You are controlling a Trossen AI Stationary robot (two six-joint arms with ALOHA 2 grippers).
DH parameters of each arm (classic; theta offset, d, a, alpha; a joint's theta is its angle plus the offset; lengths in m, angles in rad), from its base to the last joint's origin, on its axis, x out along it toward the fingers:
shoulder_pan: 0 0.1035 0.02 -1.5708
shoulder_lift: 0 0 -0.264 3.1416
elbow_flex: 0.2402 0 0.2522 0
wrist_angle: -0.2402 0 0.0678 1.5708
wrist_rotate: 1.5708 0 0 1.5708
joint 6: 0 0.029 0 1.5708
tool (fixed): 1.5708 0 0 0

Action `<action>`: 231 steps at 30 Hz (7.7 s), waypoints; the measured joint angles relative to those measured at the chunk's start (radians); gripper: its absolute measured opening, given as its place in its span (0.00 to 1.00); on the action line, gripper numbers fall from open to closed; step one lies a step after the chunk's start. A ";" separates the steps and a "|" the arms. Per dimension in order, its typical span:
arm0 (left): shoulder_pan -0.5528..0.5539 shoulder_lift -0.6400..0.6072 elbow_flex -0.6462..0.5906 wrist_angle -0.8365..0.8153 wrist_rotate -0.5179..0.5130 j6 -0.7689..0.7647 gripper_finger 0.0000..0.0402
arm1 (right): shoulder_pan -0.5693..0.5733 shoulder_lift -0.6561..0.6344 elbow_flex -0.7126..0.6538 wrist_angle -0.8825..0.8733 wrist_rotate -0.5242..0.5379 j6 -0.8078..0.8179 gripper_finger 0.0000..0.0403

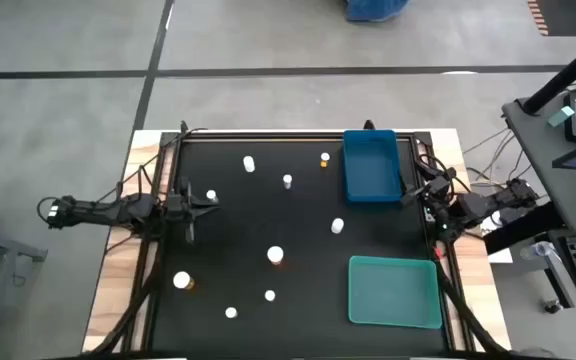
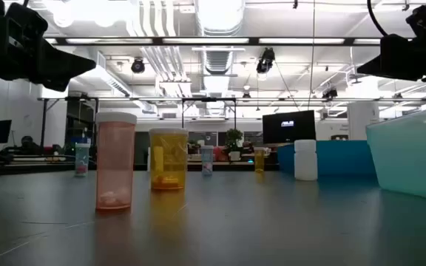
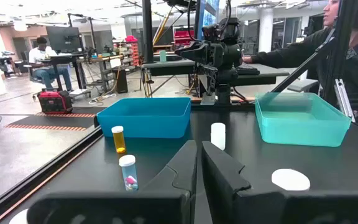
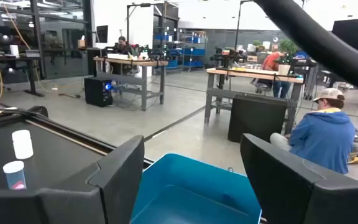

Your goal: Pick and place medicine bottles into bin by pill shape (circle, oval)

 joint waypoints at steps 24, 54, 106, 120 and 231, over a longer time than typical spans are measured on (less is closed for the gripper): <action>0.000 0.000 0.000 0.000 0.000 0.000 0.02 | 0.000 0.000 0.000 0.000 0.000 0.000 0.64; 0.000 0.000 0.000 0.000 0.000 0.000 0.02 | 0.000 0.000 0.000 0.000 0.000 0.000 0.64; 0.000 0.000 0.000 0.000 0.000 0.000 0.02 | 0.000 0.000 0.000 0.000 0.000 0.000 0.64; 0.000 0.000 0.000 0.000 0.000 0.000 0.02 | 0.000 0.000 0.000 0.000 0.000 0.000 0.64; -0.238 1.482 1.121 -0.395 0.108 -0.592 0.02 | -0.004 0.001 0.116 0.291 -0.619 -0.103 0.64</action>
